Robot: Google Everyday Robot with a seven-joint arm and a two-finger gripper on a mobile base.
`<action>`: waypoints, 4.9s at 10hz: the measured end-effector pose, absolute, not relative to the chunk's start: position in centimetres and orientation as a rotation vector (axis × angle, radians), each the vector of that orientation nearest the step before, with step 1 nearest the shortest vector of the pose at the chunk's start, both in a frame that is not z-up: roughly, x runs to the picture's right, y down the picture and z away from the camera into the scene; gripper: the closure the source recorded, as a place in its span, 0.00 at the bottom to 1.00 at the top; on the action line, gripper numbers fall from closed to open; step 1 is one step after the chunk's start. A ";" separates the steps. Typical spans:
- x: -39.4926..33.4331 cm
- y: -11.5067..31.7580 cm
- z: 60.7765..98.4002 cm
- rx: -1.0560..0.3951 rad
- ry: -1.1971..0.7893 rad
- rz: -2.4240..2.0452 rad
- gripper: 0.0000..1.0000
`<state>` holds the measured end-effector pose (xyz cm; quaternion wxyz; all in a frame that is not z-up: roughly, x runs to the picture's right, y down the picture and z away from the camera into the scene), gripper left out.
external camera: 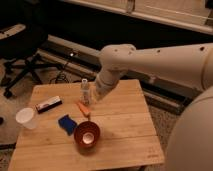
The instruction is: Move the arm in a circular motion
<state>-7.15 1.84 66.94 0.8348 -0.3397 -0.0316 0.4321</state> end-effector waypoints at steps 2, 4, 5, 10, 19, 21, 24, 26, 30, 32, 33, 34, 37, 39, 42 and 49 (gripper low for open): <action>-12.5 -2.0 67.4 -0.706 -0.202 0.842 1.00; -16.6 -6.4 69.3 -0.674 -0.315 0.804 1.00; -17.1 -8.6 70.6 -0.649 -0.346 0.817 1.00; -7.0 -13.2 80.0 -0.571 -0.266 1.128 1.00; 7.6 2.1 77.7 -0.586 0.162 1.186 1.00; 2.9 4.4 72.8 -0.657 0.128 0.984 1.00; -6.9 4.7 67.0 -0.763 -0.027 0.758 1.00; -13.6 2.2 65.0 -0.784 -0.167 0.663 1.00; -20.9 -9.9 70.3 -0.663 -0.416 0.707 1.00; -19.5 -14.9 73.4 -0.603 -0.447 0.809 1.00; -17.4 -17.1 74.4 -0.581 -0.435 0.883 1.00; -14.5 -17.8 76.1 -0.576 -0.402 0.961 1.00; -4.3 -14.4 81.7 -0.587 -0.250 1.173 1.00; 4.0 -8.4 84.1 -0.602 -0.096 1.305 1.00; 12.0 2.2 81.5 -0.651 0.111 1.364 1.00; -4.3 4.8 67.7 -0.809 -0.074 0.824 1.00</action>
